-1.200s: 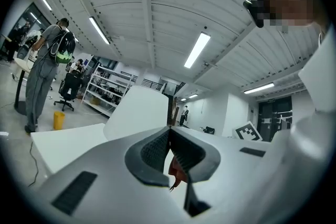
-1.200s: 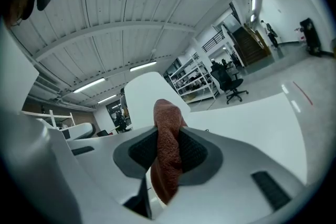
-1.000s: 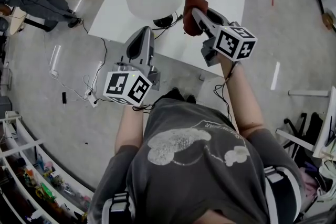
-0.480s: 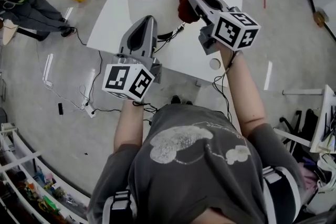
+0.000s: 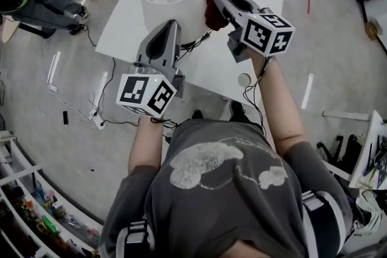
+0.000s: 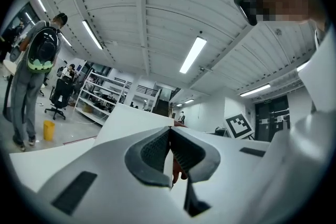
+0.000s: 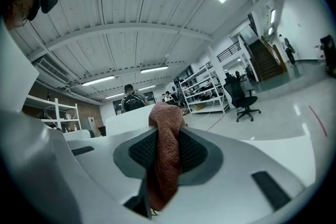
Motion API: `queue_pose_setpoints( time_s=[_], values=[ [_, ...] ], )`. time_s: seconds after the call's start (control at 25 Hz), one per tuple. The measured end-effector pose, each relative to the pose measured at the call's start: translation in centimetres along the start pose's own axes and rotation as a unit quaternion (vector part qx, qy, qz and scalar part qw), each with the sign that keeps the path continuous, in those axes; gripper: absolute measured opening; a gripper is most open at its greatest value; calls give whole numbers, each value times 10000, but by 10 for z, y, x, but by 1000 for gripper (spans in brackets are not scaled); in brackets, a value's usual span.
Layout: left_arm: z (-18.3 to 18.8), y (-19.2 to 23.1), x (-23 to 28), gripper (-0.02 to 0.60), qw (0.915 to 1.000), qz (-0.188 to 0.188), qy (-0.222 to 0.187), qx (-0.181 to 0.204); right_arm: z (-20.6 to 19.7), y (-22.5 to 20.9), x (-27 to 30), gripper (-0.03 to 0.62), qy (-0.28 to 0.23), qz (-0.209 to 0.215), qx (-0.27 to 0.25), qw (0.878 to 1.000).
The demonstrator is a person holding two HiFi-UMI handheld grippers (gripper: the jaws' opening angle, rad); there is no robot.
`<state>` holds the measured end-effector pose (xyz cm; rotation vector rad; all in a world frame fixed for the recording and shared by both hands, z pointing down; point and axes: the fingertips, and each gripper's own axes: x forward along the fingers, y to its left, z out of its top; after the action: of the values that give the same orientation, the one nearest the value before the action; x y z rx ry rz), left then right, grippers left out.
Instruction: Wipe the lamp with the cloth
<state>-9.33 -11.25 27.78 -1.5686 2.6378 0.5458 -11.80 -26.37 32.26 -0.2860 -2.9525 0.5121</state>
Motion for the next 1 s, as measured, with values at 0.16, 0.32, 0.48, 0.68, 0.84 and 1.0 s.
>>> queue_pose_setpoints(
  time_s=[0.16, 0.32, 0.48, 0.68, 0.84, 1.0],
  values=[
    [-13, -1, 2, 8, 9989, 468, -14, 19, -18, -21, 3, 91, 255, 240, 139, 9993],
    [-27, -2, 3, 8, 9952, 978, 11, 89, -38, -36, 11, 91, 589, 561, 292, 9963],
    [-41, 1, 4, 8, 9903, 1387, 60, 15, -55, -45, 19, 91, 899, 778, 413, 9920],
    [-55, -10, 4, 8, 9836, 1799, 114, 23, -71, -50, 20, 91, 1272, 1074, 411, 9852],
    [-58, -20, -2, 8, 9760, 2177, 42, 33, -76, -48, 17, 91, 1492, 1357, 377, 9787],
    [-63, -32, -16, 8, 9684, 2493, -104, 39, -79, -47, 4, 91, 1594, 1565, 293, 9743]
  ],
)
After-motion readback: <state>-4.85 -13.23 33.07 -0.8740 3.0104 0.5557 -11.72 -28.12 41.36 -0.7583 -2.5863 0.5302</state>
